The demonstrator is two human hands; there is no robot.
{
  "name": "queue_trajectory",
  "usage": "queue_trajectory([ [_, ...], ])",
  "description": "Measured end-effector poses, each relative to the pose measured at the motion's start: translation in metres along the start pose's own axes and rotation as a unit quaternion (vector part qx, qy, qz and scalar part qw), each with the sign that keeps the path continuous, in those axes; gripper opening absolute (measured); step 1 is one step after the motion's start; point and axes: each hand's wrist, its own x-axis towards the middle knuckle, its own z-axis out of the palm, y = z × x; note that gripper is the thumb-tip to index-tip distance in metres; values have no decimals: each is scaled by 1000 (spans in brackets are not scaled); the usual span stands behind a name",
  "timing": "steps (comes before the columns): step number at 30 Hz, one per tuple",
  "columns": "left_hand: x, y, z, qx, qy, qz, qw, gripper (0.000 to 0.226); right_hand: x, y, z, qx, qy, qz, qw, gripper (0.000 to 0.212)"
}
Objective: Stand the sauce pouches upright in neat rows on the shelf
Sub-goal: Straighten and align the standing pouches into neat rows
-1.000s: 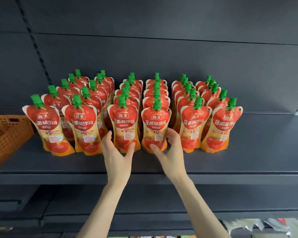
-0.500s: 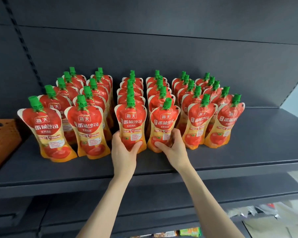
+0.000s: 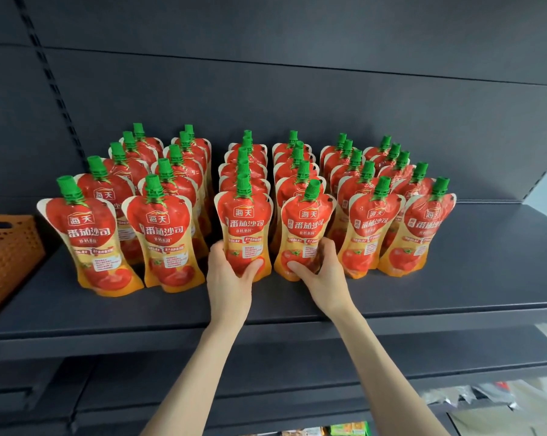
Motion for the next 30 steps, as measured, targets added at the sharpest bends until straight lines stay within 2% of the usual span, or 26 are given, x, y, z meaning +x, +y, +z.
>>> queue_trajectory([
  [30,-3,0,-1,2,0,2,1000,71,-5,-2,1,-10,29,0,1000,66],
])
